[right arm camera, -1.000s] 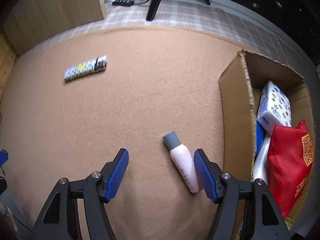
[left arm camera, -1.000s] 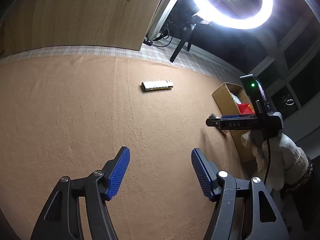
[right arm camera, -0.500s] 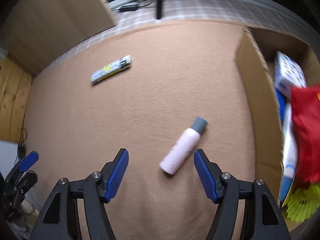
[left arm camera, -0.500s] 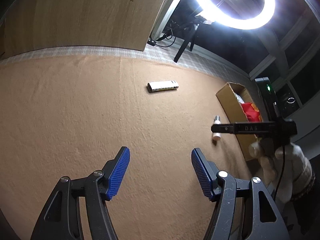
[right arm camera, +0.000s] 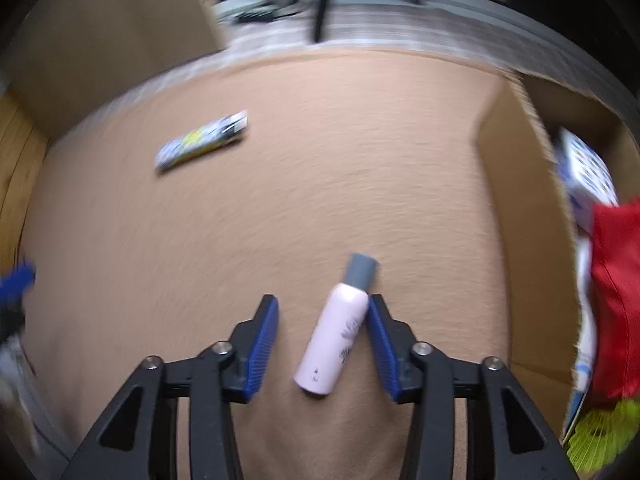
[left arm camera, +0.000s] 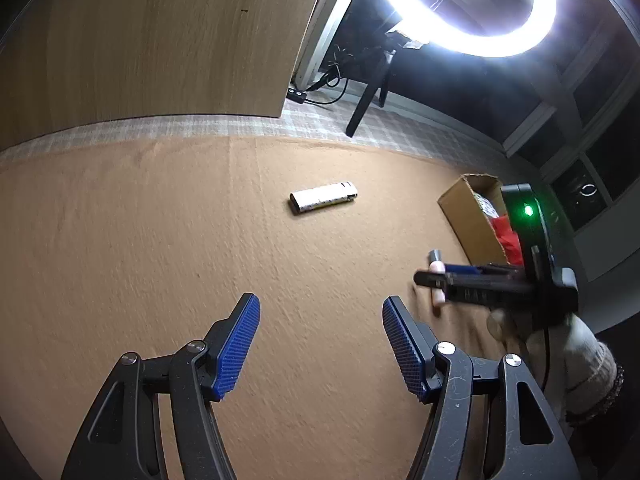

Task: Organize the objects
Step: 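Move the right tool to the pink bottle and close on it, then grasp the patterned lighter with the left tool while the right tool holds the pink bottle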

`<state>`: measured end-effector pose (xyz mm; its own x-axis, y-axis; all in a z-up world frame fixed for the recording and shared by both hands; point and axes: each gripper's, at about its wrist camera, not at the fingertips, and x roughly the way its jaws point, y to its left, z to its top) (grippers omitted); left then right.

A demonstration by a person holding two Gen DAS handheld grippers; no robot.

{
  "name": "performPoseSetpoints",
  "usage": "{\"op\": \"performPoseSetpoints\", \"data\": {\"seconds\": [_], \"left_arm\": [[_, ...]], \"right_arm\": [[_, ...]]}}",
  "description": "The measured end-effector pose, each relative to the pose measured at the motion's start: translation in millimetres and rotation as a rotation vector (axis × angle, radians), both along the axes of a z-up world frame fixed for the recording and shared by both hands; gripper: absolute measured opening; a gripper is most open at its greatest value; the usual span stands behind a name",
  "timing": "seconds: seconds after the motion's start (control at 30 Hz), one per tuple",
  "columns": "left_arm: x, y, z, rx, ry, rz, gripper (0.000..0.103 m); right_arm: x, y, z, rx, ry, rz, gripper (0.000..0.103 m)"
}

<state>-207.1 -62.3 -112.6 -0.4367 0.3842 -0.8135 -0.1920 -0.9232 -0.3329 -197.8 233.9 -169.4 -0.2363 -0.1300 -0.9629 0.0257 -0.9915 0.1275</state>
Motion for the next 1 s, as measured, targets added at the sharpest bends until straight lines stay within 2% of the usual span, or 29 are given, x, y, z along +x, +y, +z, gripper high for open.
{"op": "performPoseSetpoints", "data": {"seconds": [0.07,0.13,0.2,0.53,0.77,1.0], "left_arm": [[-6.8,0.5,-2.0,-0.009,-0.003,0.005,0.067],[-16.4,4.0,-5.0,-0.025,-0.009,0.003,0.067],[-26.4,9.1,-7.3,-0.043,-0.011,-0.007,0.067],[-93.3,63.5,-28.1,-0.106,-0.015,-0.067,0.067],[-132.9,92.6,-50.0,-0.178,-0.02,-0.08,0.067],[-159.6,86.9,-66.2,-0.177,-0.046,-0.05,0.067]], "right_arm": [[6.9,-13.0,0.6,0.013,0.008,0.092,0.032],[17.9,-23.1,0.5,0.027,0.011,0.185,0.032],[25.3,-25.4,2.2,0.031,0.012,0.213,0.032],[58.2,20.7,24.6,-0.168,0.037,0.031,0.035],[74.4,29.8,40.7,-0.206,0.054,0.015,0.035],[76.2,40.4,38.2,-0.23,0.051,-0.021,0.035]]}}
